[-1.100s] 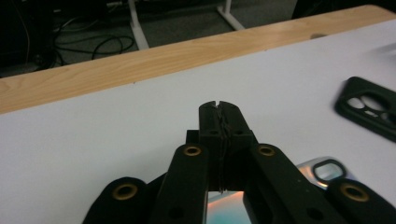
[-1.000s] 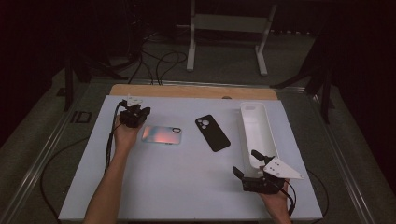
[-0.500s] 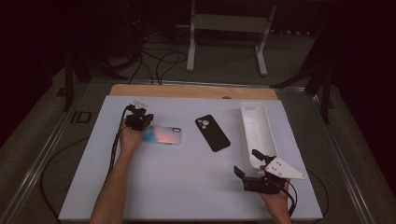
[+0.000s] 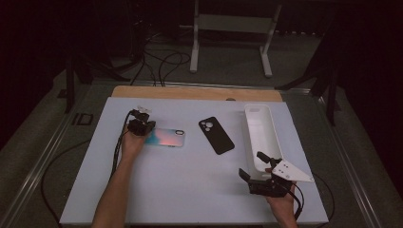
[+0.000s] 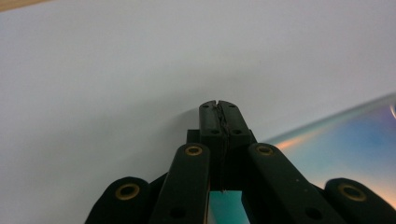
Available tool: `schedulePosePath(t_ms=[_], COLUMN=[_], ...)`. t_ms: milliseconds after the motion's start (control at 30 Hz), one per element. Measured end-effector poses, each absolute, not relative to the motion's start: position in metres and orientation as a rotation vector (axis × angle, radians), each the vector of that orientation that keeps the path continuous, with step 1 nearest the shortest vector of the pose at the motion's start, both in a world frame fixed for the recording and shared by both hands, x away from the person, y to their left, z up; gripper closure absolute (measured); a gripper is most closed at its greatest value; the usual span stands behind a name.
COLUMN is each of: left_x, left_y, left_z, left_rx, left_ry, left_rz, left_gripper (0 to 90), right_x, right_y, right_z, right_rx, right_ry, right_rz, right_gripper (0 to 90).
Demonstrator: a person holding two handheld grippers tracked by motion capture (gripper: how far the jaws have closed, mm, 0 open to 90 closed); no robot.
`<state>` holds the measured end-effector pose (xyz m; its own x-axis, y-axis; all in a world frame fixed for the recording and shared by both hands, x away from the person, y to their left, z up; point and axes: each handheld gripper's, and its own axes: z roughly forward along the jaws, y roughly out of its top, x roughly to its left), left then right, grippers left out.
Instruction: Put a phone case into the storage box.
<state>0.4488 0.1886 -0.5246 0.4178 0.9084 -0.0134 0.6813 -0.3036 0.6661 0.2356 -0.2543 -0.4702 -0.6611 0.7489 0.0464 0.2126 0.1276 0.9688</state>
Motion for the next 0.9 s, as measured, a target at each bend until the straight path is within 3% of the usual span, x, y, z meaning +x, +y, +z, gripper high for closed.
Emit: schedulePosePath(t_ms=[633, 900], left_x=[0.366, 0.365], left_y=[0.188, 0.193], left_z=[-0.525, -0.523], left_rx=[2.09, 2.055], left_ry=[1.264, 1.283], left_rz=[0.467, 0.458], left_gripper=[90.0, 89.7], right_x=[0.243, 0.242], right_y=[-0.26, -0.26], right_z=[-0.467, -0.467], right_rx=[0.881, 0.88], right_ry=[2.005, 1.994], right_rz=[1.484, 1.493], right_gripper=[9.5, 9.5])
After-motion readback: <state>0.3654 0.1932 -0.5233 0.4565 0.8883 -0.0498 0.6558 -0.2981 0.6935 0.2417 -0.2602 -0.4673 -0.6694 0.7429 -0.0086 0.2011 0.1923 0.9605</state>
